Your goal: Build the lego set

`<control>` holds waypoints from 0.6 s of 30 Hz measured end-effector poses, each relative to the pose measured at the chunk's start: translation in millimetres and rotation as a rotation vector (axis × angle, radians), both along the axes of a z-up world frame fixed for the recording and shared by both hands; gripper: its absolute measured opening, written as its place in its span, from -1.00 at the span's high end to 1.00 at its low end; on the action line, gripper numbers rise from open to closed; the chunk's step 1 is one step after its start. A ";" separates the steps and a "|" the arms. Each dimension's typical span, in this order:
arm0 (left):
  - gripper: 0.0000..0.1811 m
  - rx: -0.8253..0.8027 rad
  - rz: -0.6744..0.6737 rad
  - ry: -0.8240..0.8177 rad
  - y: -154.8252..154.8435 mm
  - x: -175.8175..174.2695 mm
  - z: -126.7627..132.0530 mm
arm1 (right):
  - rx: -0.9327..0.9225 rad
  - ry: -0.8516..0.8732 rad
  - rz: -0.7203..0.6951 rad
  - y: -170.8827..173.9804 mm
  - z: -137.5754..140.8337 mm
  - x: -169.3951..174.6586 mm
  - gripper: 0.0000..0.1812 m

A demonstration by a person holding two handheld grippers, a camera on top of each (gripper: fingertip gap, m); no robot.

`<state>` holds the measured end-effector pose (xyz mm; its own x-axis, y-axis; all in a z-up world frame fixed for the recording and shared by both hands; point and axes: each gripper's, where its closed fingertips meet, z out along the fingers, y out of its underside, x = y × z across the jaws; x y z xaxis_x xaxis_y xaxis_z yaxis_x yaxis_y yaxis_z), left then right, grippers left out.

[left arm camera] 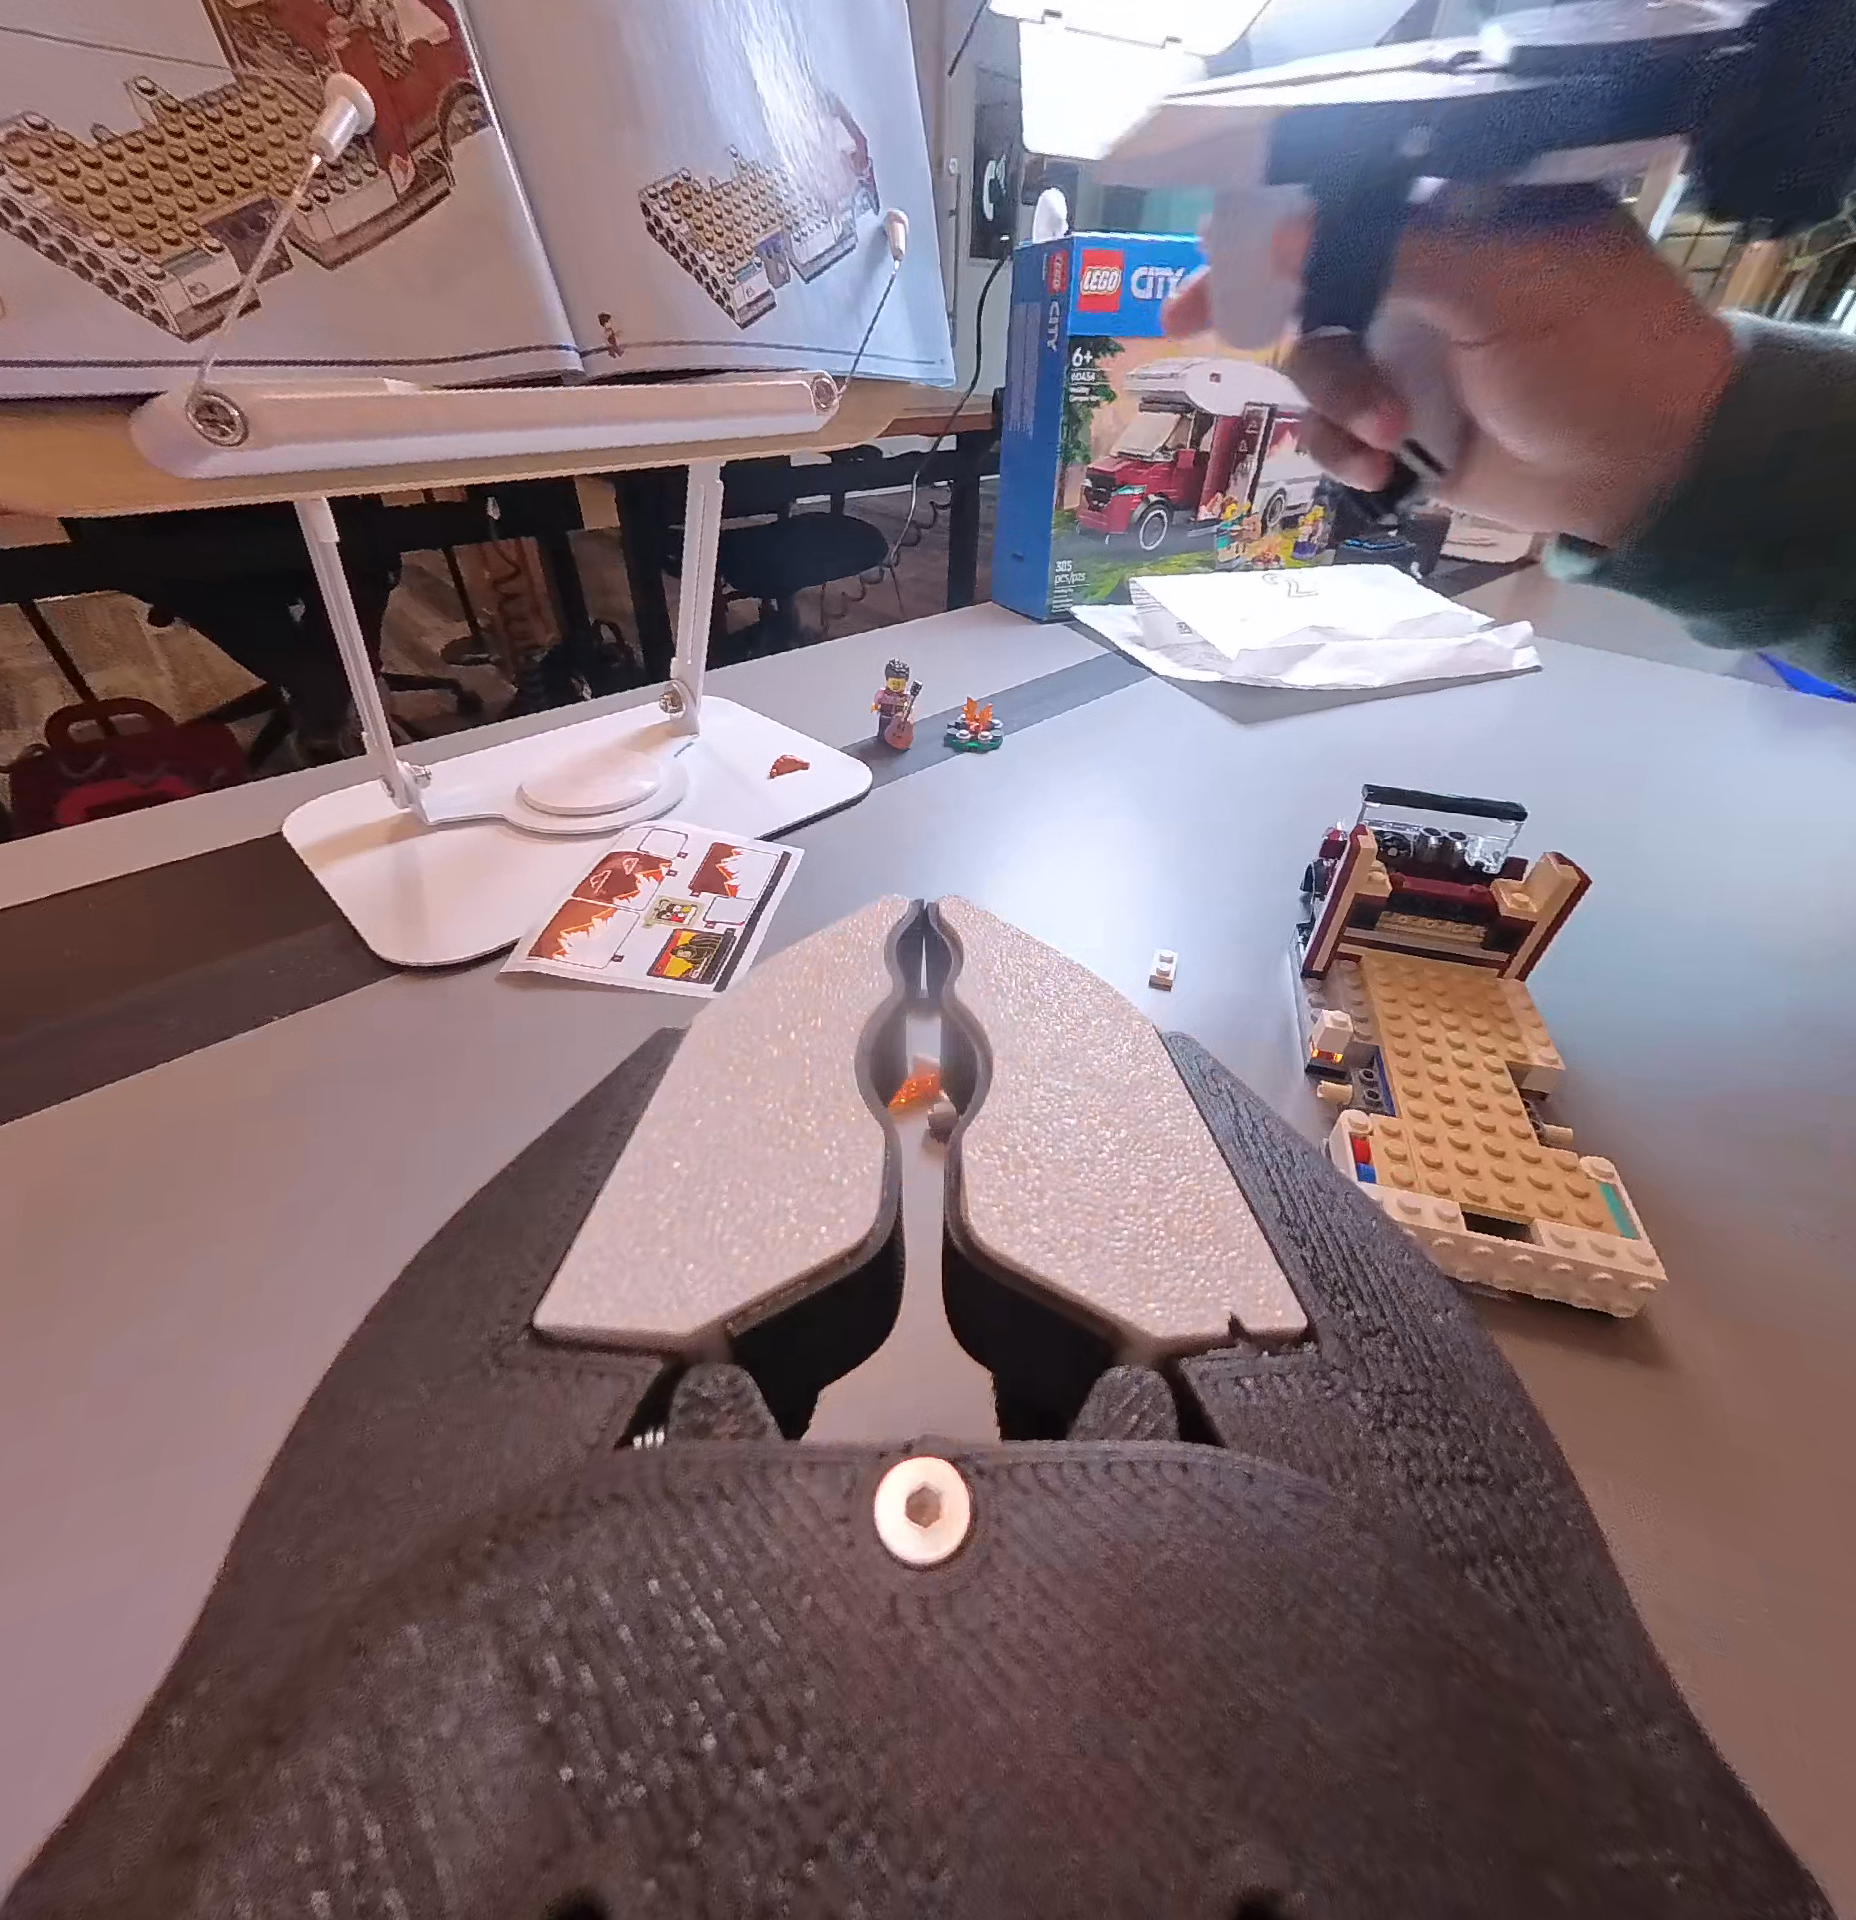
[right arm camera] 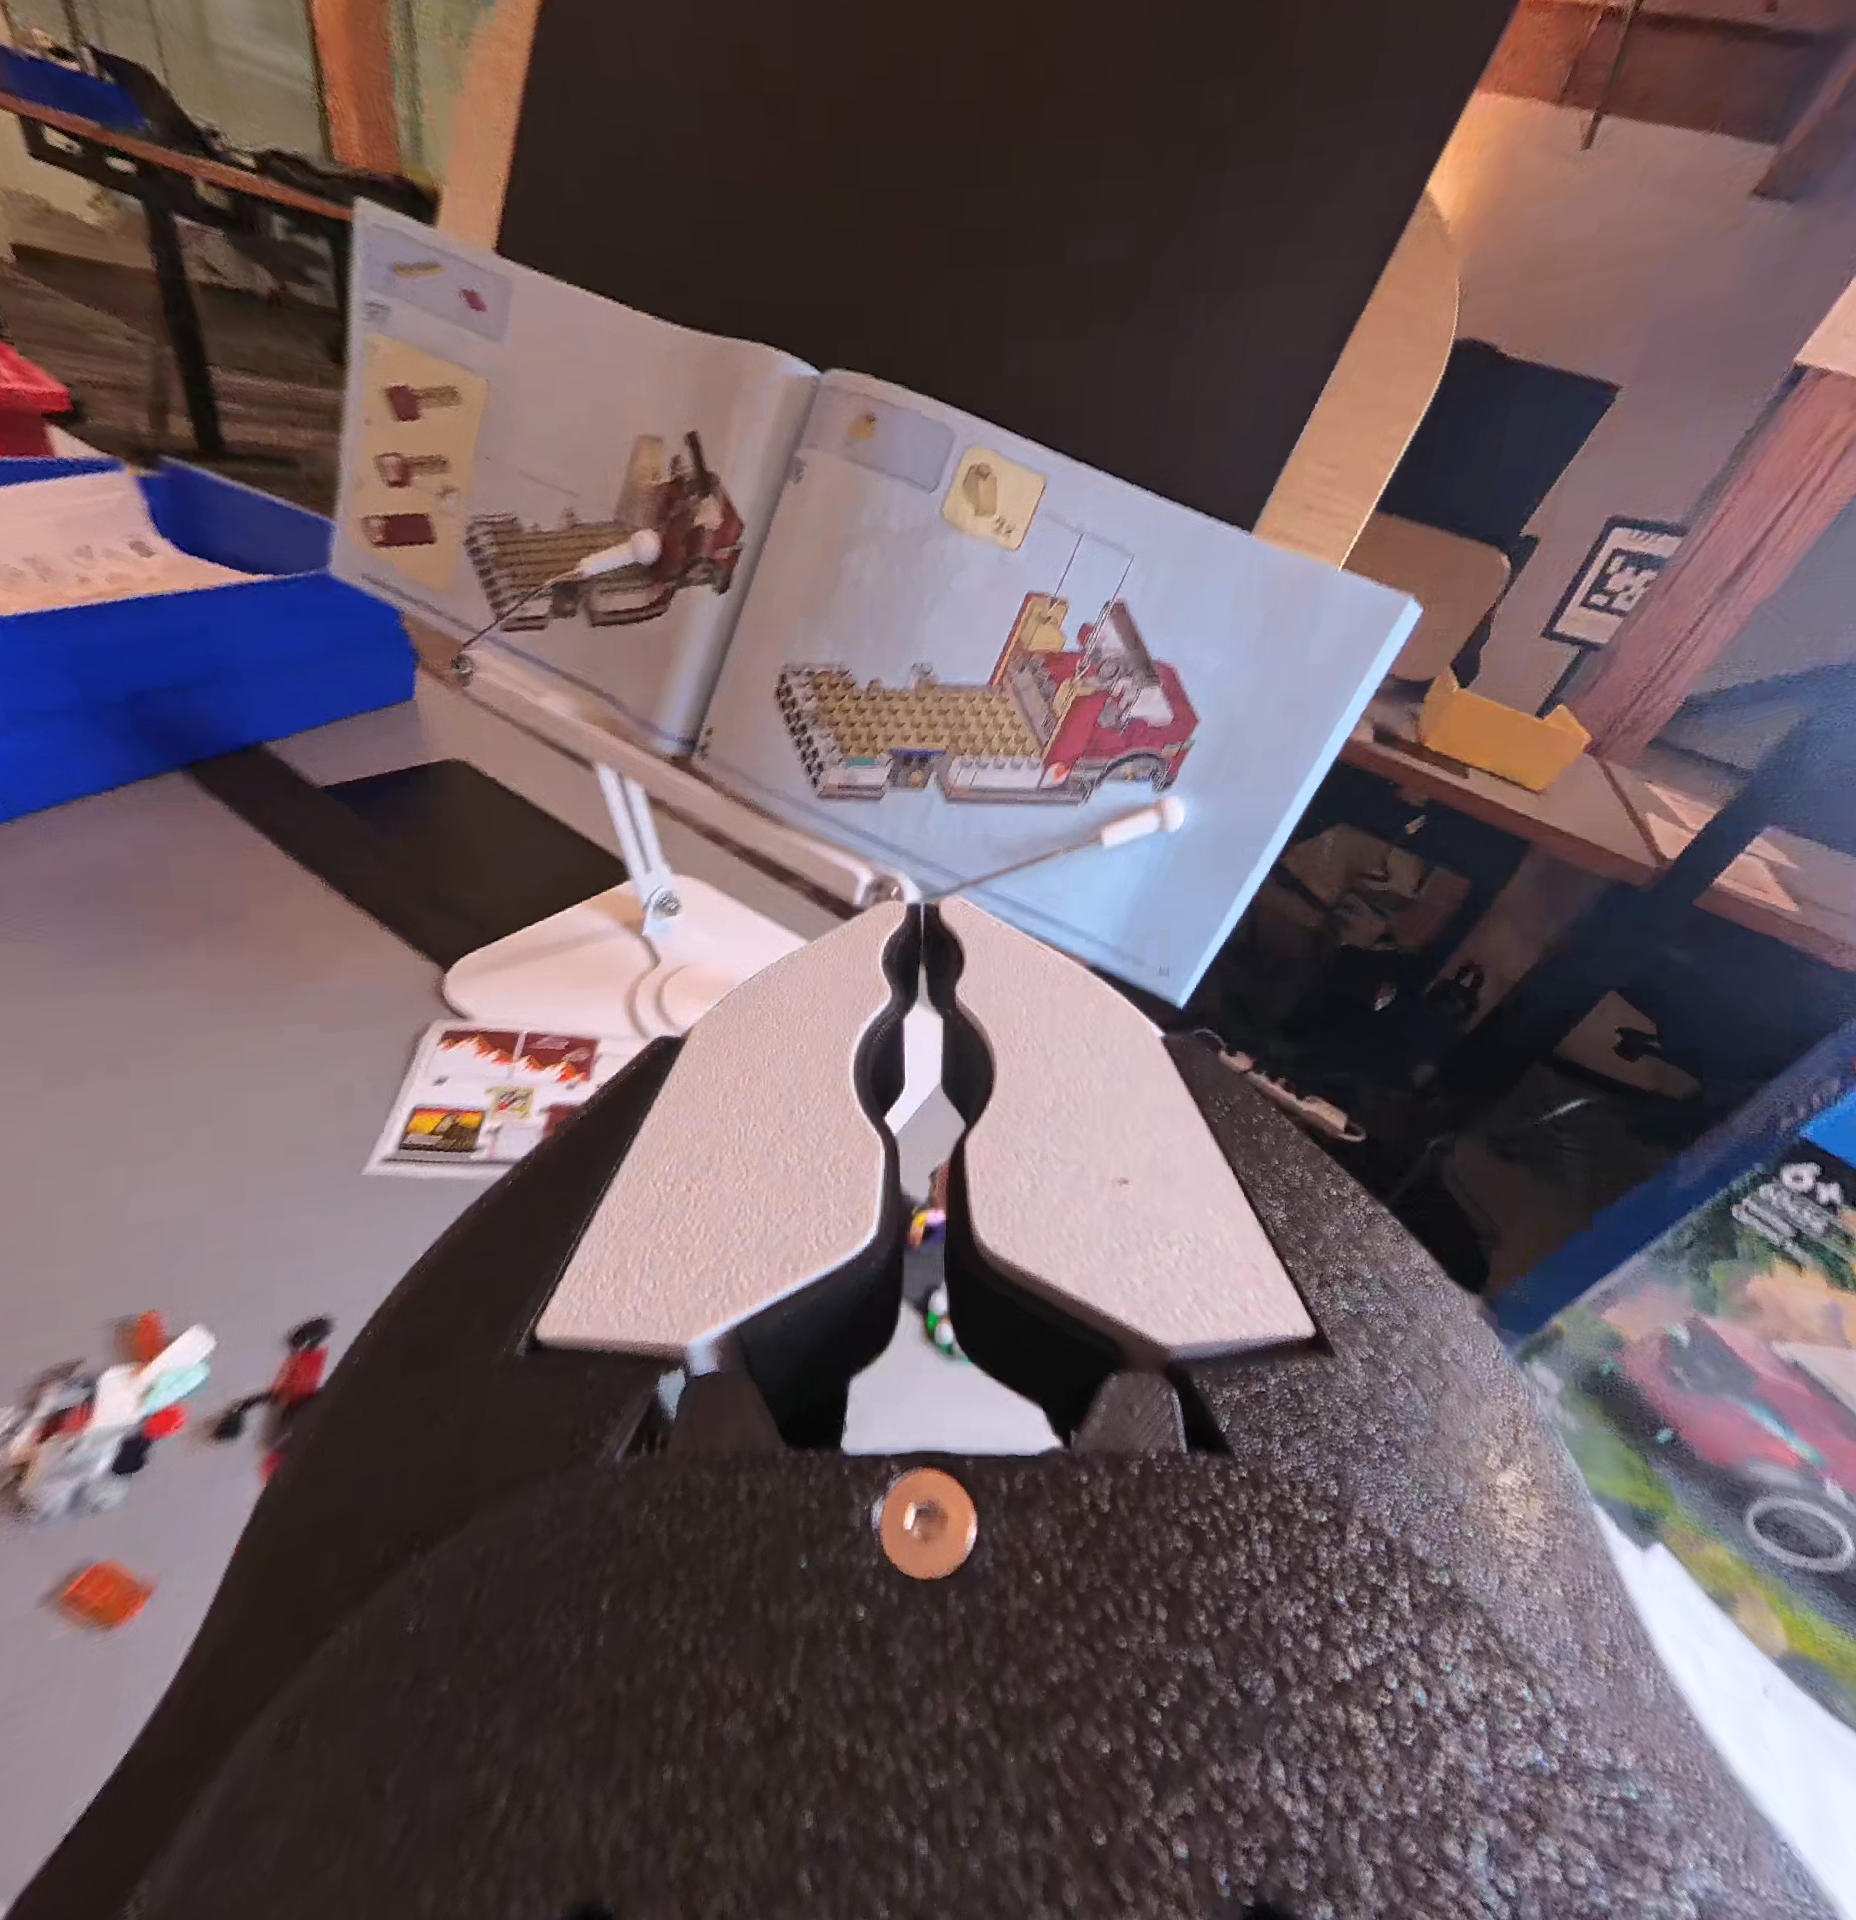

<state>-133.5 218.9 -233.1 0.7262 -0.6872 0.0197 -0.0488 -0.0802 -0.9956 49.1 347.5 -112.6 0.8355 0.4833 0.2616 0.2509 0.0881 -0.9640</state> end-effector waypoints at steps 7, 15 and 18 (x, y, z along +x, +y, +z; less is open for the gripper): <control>1.00 0.009 0.009 0.011 0.1 -0.8 0.8 | -0.039 0.087 0.002 -105.7 -22.7 33.3 0.99; 1.00 0.043 0.046 -0.024 -7.1 -8.6 26.8 | -0.069 0.130 -0.013 -157.0 -67.1 46.5 0.95; 1.00 0.081 0.040 -0.037 -23.3 -13.4 62.4 | -0.081 0.117 0.002 -157.5 -73.2 44.6 0.92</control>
<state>-146.9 195.6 -170.7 0.7528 -0.6582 -0.0072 -0.0099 -0.0004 -1.0000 93.7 189.9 -185.8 0.8571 0.5005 0.1223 0.1361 0.0089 -0.9906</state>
